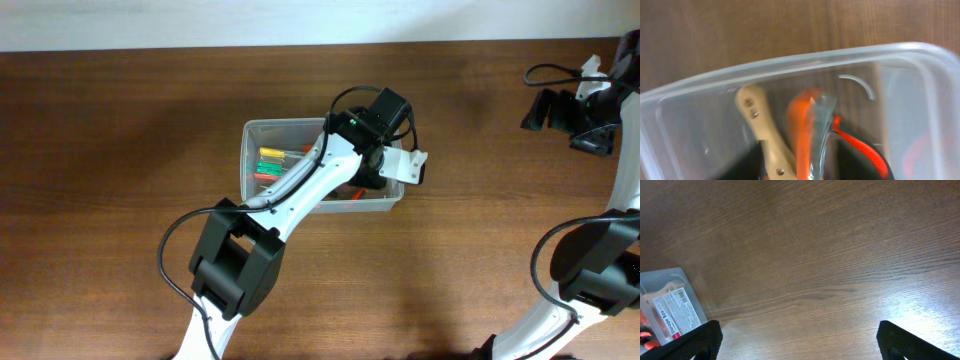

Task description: Pack container

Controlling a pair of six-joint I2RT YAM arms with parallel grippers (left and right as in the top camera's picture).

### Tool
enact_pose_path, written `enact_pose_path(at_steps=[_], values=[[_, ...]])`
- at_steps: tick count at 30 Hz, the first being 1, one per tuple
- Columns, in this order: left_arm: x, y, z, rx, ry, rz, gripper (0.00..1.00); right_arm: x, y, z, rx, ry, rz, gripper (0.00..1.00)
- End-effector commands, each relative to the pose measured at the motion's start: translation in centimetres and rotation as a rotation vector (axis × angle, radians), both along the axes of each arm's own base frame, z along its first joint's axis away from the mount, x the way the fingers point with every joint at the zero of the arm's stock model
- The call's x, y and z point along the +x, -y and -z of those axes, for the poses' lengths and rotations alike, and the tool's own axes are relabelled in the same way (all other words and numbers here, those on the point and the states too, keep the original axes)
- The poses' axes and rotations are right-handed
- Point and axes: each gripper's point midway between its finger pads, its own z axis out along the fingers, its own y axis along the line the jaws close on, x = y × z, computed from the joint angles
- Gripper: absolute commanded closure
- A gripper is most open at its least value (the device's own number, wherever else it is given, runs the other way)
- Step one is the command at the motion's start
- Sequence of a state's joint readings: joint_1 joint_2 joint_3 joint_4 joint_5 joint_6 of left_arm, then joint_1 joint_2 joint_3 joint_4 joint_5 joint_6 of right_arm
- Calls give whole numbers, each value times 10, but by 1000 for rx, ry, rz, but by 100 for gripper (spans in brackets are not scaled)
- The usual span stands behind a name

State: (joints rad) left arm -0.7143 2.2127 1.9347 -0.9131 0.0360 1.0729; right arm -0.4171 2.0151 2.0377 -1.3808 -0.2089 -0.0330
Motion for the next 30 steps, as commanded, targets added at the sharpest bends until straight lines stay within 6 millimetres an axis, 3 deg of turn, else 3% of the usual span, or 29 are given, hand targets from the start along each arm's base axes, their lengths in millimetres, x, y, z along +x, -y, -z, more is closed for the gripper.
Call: enact_pose_path(at_steps=[1, 5, 7, 9, 11, 14, 17, 19, 22, 27, 30], values=[[24, -9, -24, -7, 90, -198, 1, 1, -3, 1, 9, 1, -5, 1], [40, -16, -91, -94, 172, -372, 1, 1, -3, 1, 9, 1, -5, 1], [47, -28, -141, -170, 226, -472, 1, 1, -3, 1, 9, 1, -5, 1], [55, -58, -192, -251, 285, -635, 1, 1, -3, 1, 9, 1, -5, 2], [59, -96, -226, -304, 309, -776, 1, 1, -3, 1, 9, 1, -5, 1], [62, -169, -255, -370, 301, -1023, 1, 1, -3, 1, 9, 1, -5, 1], [64, -266, -259, -391, 280, -1341, 1, 1, -3, 1, 9, 1, -5, 1], [61, -318, -252, -351, 268, -1473, 1, 1, -3, 1, 9, 1, -5, 1], [55, -381, -244, -322, 245, -1612, 1, 1, -3, 1, 9, 1, -5, 1], [44, -437, -242, -301, 258, -1739, 1, 3, -8, 2, 10, -2, -17, 1], [40, -457, -242, -297, 267, -1784, 1, 5, -28, -17, -10, 41, -64, 1]])
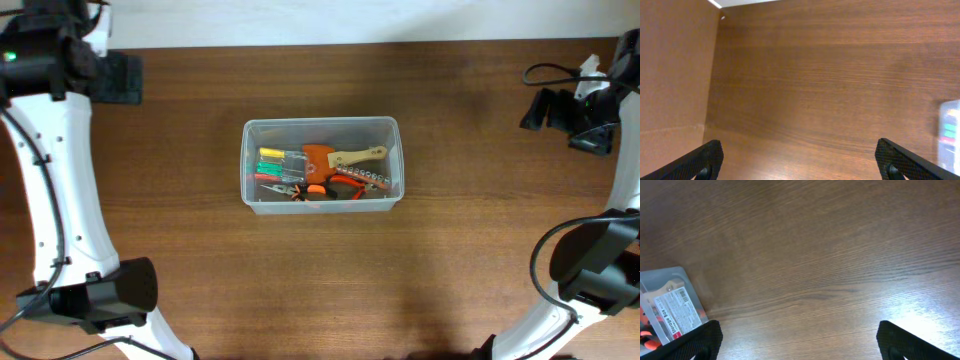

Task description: Pack container

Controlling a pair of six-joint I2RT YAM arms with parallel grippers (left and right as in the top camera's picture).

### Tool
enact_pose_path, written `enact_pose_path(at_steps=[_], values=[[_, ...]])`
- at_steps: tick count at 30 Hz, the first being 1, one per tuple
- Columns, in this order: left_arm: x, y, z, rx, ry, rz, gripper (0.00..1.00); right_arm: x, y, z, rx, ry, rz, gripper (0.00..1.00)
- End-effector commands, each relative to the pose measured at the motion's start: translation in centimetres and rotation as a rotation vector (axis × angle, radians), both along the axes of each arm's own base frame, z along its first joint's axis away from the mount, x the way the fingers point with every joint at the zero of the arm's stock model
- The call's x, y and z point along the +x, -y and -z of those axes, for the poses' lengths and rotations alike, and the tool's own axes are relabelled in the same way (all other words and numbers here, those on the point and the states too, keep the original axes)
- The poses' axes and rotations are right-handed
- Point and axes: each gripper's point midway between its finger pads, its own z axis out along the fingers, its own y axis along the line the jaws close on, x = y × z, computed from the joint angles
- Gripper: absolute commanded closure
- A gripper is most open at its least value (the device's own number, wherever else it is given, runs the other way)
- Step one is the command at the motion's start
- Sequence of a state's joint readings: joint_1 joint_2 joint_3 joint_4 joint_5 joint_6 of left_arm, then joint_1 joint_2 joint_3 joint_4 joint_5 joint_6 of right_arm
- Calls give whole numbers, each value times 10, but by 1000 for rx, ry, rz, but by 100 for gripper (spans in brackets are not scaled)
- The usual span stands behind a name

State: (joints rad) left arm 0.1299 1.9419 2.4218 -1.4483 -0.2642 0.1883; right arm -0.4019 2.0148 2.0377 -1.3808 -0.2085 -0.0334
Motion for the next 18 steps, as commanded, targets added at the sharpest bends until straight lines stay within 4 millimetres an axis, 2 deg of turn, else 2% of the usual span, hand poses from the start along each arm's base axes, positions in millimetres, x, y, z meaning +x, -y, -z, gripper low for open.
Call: enact_pose_path(at_steps=[1, 2, 4, 6, 8, 12, 15, 17, 18], values=[[-3, -11, -1, -20, 10, -39, 1, 3, -36, -33, -23, 78, -80, 1], [-3, -12, -1, -20, 10, -40, 1, 3, -43, -41, -30, 96, -96, 1], [-3, -12, -1, -20, 10, -40, 1, -3, -80, -79, -55, 189, -179, 1], [-3, -12, -1, -20, 10, -40, 1, -11, -107, -103, -67, 252, -239, 1], [-3, -12, -1, -20, 10, -40, 1, -26, -141, -134, -77, 339, -321, 1], [-3, -12, -1, -20, 10, -40, 1, -62, -189, -183, -80, 484, -445, 1], [-3, -12, -1, -20, 10, -40, 1, -96, -198, -216, -89, 593, -474, 1], [-3, -12, -1, -20, 10, -40, 1, -113, -196, -227, -96, 633, -472, 1], [-3, -12, -1, -20, 10, -40, 1, -135, -191, -238, -133, 689, -476, 1]])
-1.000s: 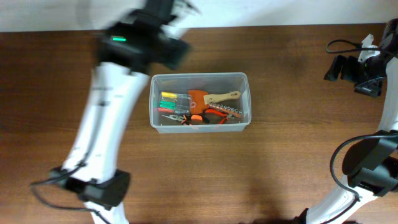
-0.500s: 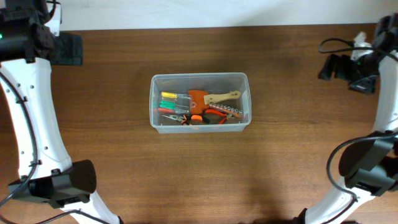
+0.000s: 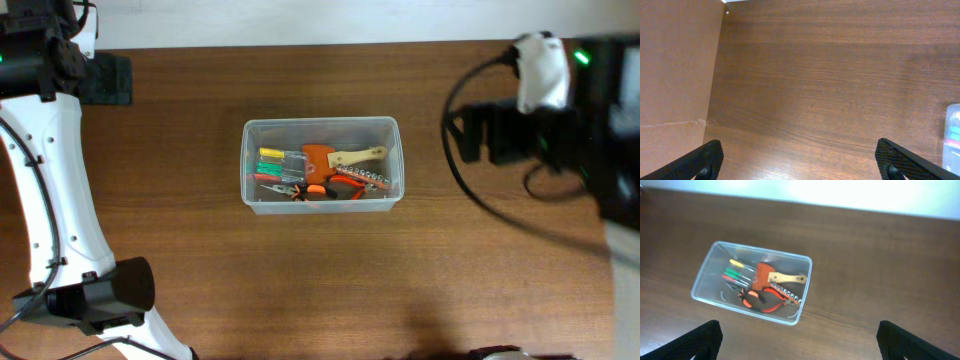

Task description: Pack container

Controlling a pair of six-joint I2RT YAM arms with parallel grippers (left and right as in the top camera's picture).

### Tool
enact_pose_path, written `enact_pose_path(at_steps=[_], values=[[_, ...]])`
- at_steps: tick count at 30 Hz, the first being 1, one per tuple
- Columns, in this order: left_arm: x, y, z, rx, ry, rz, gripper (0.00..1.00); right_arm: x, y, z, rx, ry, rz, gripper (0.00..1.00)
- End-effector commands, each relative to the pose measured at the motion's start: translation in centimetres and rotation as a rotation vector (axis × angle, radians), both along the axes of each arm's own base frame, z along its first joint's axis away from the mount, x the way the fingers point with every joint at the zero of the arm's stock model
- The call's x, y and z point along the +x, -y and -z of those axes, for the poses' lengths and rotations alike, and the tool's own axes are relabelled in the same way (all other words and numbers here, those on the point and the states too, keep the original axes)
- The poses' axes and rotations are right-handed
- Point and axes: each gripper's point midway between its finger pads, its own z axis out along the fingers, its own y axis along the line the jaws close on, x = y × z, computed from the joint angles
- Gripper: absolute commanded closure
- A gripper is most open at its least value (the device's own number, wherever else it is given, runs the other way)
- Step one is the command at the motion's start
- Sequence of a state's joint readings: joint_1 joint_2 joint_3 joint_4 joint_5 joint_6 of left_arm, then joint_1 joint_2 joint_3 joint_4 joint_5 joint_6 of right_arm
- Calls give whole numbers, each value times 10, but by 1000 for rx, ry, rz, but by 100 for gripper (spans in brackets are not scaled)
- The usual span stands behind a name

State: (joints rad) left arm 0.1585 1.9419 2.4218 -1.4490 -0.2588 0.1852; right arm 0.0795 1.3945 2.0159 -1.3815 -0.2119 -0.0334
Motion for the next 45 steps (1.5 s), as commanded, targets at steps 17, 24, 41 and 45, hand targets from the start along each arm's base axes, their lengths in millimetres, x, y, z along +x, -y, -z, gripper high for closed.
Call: enact_pose_path(at_steps=[17, 24, 41, 45], values=[[0, 0, -1, -14, 9, -12, 1, -116, 64, 169, -242, 390, 207, 1], [0, 0, -1, -14, 9, -12, 1, -120, 55, 256, -222, 299, 154, 1], [0, 0, -1, -14, 9, -12, 1, -119, 55, 324, -238, 182, 137, 1], [0, 0, -1, -14, 9, -12, 1, -119, 55, 324, -239, 183, 137, 1]])
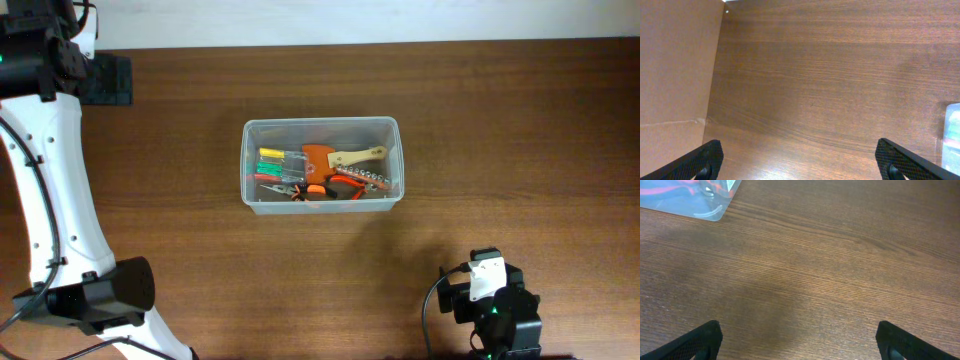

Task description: Pack container

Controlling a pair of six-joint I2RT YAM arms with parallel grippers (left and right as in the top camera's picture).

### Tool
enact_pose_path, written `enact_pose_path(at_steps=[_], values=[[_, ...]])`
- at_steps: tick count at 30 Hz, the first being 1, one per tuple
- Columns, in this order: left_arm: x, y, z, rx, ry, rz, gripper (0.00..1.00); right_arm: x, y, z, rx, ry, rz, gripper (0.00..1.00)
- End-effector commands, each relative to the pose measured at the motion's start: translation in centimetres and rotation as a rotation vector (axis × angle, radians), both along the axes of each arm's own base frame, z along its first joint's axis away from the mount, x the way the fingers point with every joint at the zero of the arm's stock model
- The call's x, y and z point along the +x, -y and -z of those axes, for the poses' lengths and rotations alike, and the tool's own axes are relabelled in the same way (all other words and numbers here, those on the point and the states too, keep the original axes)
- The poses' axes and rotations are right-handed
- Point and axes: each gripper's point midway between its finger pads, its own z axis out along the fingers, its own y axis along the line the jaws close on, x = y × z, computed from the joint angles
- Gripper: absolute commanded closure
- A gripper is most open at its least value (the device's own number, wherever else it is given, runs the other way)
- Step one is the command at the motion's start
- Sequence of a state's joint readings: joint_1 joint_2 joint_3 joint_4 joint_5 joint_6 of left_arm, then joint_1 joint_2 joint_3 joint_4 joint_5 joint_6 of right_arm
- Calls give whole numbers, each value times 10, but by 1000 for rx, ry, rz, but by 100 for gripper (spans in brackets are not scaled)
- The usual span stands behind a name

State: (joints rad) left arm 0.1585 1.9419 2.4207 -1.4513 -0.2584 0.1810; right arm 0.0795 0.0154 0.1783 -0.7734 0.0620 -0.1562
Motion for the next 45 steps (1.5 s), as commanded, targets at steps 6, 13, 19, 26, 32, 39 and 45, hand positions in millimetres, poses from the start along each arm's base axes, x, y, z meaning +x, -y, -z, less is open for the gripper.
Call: enact_pose_path(at_steps=[6, 13, 19, 26, 32, 39, 45], values=[[0, 0, -2, -11, 11, -9, 1, 1, -2, 2, 17, 5, 1, 1], [1, 1, -1, -11, 10, -6, 1, 1, -2, 2, 16, 5, 1, 1], [-28, 28, -27, -6, 55, 49, 1, 1, -2, 2, 17, 5, 1, 1], [-71, 45, -48, -12, 239, 91, 1, 1, -2, 2, 17, 5, 1, 1], [-103, 63, -65, -16, 621, 167, 1, 1, -2, 2, 17, 5, 1, 1], [-176, 75, 19, -18, 727, 199, 1, 1, -2, 2, 17, 5, 1, 1], [-194, 76, 91, -3, 812, 204, 1, 1, -2, 2, 17, 5, 1, 1]])
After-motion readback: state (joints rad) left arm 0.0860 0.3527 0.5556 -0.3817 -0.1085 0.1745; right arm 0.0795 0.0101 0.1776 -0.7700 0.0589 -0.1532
